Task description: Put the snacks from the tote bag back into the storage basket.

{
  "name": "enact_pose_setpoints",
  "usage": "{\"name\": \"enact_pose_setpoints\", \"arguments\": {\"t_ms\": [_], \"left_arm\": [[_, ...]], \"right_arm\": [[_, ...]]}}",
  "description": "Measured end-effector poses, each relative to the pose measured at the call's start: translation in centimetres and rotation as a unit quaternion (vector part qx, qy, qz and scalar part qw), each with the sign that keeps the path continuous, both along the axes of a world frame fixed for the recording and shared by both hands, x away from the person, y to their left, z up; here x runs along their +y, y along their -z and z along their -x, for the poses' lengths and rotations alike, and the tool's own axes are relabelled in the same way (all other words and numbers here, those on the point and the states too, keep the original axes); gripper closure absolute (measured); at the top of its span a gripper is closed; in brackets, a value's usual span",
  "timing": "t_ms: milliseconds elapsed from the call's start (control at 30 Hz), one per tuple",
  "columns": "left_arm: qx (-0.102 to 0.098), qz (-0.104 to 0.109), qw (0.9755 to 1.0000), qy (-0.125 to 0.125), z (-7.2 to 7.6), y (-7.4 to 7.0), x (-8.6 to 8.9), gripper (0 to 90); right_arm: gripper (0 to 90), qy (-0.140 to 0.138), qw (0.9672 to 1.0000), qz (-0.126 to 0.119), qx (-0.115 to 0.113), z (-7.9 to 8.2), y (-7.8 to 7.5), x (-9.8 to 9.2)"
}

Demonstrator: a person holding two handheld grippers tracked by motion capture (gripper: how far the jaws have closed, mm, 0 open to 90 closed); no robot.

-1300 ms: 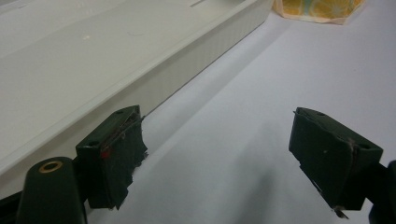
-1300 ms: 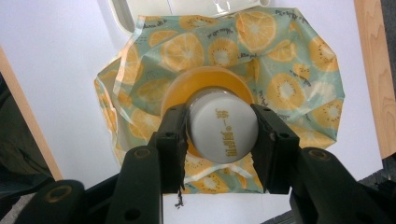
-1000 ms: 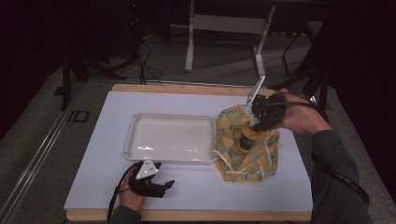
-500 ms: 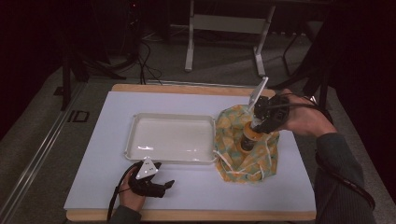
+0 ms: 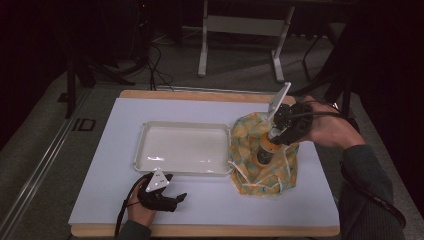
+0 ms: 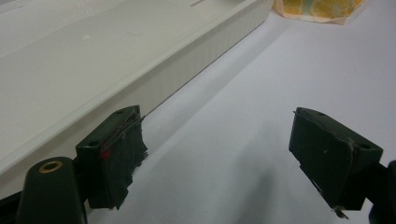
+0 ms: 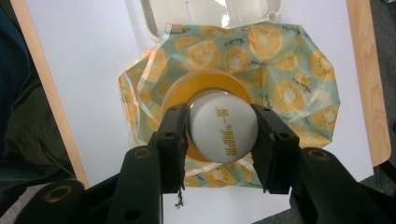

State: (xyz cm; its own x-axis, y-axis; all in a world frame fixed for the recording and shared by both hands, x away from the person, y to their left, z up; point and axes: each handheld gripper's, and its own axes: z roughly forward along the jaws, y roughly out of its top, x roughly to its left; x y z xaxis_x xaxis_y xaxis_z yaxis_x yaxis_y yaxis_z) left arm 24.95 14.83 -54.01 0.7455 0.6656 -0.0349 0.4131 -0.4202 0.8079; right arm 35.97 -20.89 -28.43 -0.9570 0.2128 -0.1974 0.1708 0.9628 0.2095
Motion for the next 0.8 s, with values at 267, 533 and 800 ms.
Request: {"name": "enact_pose_setpoints", "arguments": {"t_ms": [267,533,800], "left_arm": [[0.000,-0.001,1.0000,0.001,0.0,0.0,0.0,18.2],[0.000,-0.001,1.0000,0.001,0.0,0.0,0.0,18.1],[0.000,-0.002,1.0000,0.001,0.0,0.0,0.0,18.2]], "right_arm": [[58.7,-0.007,1.0000,0.001,-0.005,0.2,-0.7,0.5],[58.7,-0.017,0.9998,0.001,-0.007,0.3,-1.4,1.3],[58.7,-0.026,0.9996,0.003,-0.008,0.4,-2.0,2.4]]}}
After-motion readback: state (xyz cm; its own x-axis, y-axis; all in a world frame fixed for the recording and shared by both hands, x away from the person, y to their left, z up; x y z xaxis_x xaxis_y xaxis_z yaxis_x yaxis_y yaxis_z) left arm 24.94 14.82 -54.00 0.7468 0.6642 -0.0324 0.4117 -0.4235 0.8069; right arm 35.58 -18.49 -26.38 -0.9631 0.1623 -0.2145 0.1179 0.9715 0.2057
